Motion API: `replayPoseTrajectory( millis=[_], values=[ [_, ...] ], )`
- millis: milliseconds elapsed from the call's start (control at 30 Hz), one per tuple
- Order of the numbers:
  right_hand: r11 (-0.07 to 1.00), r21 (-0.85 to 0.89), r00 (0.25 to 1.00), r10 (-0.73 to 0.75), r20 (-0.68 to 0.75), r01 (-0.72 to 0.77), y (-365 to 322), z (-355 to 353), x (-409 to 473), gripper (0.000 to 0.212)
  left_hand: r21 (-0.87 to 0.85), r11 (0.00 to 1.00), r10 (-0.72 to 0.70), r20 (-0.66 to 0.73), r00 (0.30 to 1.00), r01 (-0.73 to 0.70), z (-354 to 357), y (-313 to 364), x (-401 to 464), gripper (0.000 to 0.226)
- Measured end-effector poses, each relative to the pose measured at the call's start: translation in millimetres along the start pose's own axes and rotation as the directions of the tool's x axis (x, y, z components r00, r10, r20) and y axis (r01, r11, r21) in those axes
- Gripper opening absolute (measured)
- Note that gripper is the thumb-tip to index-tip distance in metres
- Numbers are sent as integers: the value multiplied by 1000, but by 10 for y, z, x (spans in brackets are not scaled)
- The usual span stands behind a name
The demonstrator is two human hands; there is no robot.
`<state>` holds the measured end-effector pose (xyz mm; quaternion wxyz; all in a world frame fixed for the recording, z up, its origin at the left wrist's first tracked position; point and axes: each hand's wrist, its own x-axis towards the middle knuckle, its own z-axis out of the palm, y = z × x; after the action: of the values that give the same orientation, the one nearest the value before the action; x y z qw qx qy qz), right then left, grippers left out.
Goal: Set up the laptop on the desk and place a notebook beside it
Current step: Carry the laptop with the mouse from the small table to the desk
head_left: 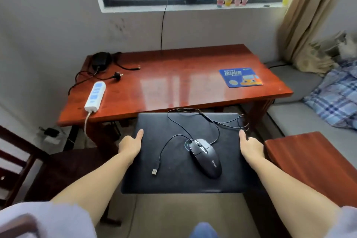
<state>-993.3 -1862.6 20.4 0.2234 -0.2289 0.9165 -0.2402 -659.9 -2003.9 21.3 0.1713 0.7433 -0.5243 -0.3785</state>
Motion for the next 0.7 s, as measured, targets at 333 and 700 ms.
replayPoseTrajectory(
  millis=[333,700],
  values=[
    [991,-40,989,-128,71,131,-1466,248,2203,71,-22,997,-79,-76,994,77,590,1335,1718,68],
    [986,-90,982,-125,145,139,-2591,734,3807,70,76,984,-155,-77,985,161,920,2179,3248,65]
  ],
)
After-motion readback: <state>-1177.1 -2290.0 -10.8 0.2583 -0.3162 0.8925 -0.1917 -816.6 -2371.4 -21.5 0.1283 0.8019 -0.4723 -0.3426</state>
